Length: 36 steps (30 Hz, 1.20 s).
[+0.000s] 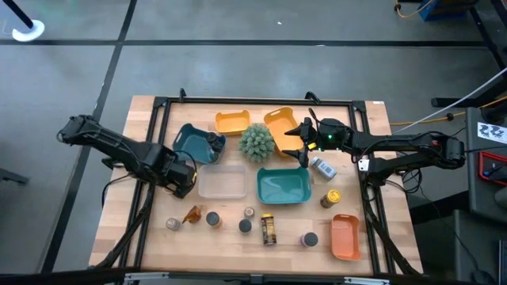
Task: Sort spices by type
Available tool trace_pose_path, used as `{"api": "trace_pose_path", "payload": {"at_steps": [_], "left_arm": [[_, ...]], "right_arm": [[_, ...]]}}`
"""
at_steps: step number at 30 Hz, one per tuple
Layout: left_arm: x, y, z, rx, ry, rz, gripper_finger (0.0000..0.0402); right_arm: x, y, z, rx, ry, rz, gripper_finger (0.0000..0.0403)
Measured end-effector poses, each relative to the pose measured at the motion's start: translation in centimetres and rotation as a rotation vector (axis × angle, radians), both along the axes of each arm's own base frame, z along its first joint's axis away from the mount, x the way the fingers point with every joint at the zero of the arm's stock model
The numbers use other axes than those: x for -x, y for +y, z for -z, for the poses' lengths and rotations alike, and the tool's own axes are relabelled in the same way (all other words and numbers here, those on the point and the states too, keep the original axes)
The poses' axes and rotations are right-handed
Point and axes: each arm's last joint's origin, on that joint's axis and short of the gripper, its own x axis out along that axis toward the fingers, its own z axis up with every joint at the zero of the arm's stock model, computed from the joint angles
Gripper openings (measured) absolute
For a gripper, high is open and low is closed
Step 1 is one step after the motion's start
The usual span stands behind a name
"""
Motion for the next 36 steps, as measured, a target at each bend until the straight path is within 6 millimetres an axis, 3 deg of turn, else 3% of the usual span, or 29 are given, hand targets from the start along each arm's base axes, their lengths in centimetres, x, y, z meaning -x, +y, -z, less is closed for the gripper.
{"api": "trace_pose_path", "payload": {"at_steps": [17, 36], "left_arm": [[-0.6, -1.7, 1.2, -0.070, 0.053, -0.062, 0.0389], [-1.1, -1.9, 1.4, -0.097, 0.011, -0.074, 0.0382]], "right_arm": [[0.0, 0.0, 0.0, 0.000, 0.000, 0.000, 0.0351], [0.0, 0.0, 0.0, 0.000, 0.000, 0.001, 0.0351]]}}
